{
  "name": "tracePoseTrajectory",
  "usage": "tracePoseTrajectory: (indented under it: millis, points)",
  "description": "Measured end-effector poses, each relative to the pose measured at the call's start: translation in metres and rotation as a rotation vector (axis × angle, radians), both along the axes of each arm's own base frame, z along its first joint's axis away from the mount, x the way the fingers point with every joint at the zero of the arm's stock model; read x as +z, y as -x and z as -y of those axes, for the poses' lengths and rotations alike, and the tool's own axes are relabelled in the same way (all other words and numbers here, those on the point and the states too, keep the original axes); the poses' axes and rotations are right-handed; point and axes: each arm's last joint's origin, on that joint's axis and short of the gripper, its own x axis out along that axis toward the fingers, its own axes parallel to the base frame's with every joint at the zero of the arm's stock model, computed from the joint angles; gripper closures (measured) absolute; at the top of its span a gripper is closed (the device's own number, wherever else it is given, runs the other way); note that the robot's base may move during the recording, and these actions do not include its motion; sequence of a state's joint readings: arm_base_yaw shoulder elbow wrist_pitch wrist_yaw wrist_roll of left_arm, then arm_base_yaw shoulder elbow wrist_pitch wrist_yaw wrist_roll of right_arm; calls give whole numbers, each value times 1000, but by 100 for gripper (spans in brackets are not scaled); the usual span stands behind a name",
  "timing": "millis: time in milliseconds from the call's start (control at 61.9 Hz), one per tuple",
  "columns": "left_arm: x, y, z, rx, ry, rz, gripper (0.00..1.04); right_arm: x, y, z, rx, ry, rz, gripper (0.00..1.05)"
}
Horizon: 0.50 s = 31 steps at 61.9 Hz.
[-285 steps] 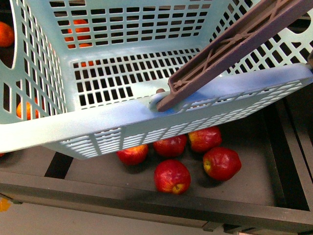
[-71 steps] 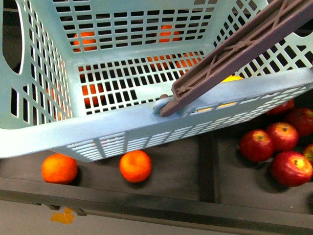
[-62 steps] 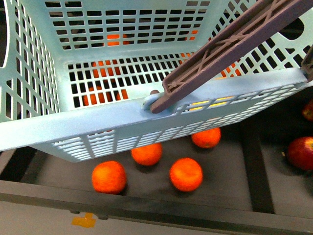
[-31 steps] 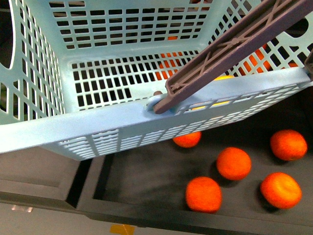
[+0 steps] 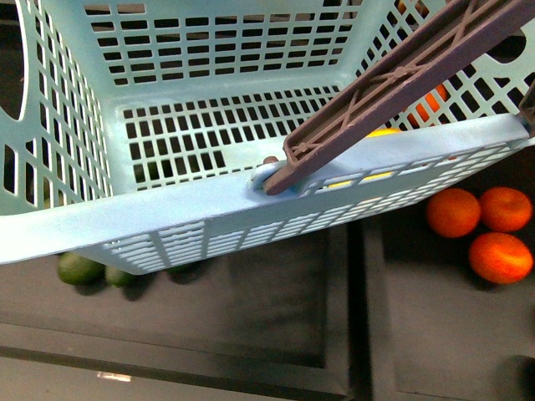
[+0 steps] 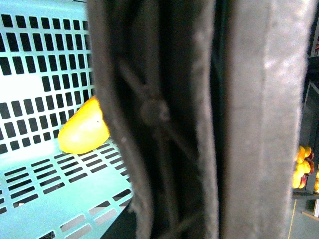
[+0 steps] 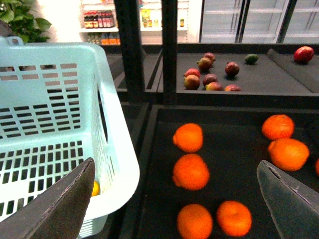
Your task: Pick mango and avocado into basket
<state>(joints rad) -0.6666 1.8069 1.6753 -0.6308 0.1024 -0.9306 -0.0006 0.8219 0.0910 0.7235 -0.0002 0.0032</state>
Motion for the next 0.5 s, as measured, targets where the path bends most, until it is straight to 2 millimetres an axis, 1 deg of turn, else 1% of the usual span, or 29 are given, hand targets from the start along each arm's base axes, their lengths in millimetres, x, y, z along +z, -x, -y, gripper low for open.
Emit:
tracePoseTrajectory:
  millis: [501]
  points:
    - [0, 0, 0, 1, 0, 0, 91, 0, 0, 0, 1, 0, -2, 9]
